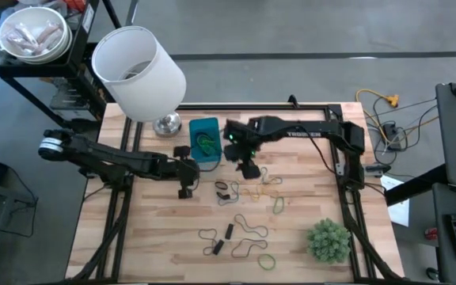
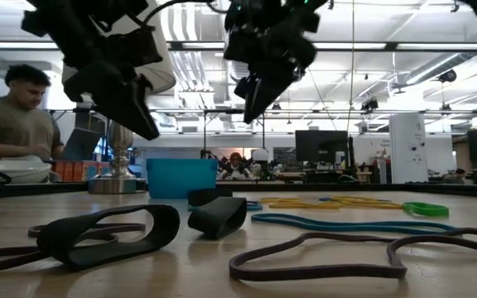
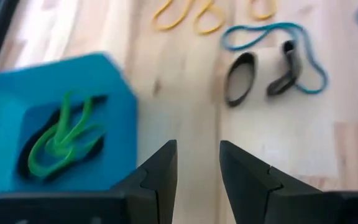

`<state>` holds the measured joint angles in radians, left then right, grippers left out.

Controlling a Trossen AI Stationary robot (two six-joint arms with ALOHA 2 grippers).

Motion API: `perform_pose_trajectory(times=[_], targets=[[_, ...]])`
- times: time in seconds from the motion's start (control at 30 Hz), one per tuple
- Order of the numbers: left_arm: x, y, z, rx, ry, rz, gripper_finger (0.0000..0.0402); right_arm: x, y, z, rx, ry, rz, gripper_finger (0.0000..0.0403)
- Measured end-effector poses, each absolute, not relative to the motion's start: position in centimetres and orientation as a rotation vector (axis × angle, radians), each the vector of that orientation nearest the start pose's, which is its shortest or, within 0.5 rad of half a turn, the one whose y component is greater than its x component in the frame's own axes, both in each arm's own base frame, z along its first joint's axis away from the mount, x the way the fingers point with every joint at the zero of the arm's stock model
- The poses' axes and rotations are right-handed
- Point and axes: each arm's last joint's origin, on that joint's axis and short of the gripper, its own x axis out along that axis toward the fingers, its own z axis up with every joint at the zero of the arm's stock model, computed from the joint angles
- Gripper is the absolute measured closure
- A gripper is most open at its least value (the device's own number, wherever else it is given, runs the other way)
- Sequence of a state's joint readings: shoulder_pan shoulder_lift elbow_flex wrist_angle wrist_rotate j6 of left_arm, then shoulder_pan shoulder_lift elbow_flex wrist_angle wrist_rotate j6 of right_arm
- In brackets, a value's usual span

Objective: Pick and place rubber bands into bin
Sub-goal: Put the black rubber band into the blue bin

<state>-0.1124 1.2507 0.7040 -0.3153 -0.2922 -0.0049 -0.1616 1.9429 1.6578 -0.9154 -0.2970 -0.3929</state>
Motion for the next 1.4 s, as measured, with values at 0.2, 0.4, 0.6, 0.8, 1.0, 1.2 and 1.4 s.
perform_pose_trajectory(times=[0.2, 0.4, 0.6, 0.8, 1.0, 1.2, 1.4], targets=[[26.1, -2.8, 18.9, 0.278, 0.809, -0.028, 0.0297, 37.3, -2.2, 25.4, -0.054, 1.135, 0.368, 0.0266], [27.9, -3.1, 17.5, 0.361, 0.855, -0.076, 0.0297, 34.3, 0.1, 25.3, -0.001, 1.129, 0.347, 0.0275], [29.8, -3.3, 16.5, 0.424, 0.895, -0.109, 0.0297, 30.8, 1.1, 24.9, 0.009, 1.103, 0.229, 0.0281], [30.8, -3.4, 16.0, 0.456, 0.912, -0.127, 0.0297, 27.7, 1.4, 24.5, 0.068, 1.0, 0.193, 0.0287], [31.5, -3.4, 15.6, 0.456, 0.923, -0.126, 0.0297, 24.9, 1.4, 23.7, 0.097, 0.931, 0.123, 0.0285], [31.6, -2.9, 14.2, 0.452, 0.97, -0.115, 0.0297, 23.3, 1.6, 22.9, 0.129, 0.884, 0.092, 0.0289], [31.9, -2.5, 13.8, 0.423, 0.975, -0.085, 0.0301, 23.0, 1.9, 22.5, 0.133, 0.876, 0.096, 0.0289]])
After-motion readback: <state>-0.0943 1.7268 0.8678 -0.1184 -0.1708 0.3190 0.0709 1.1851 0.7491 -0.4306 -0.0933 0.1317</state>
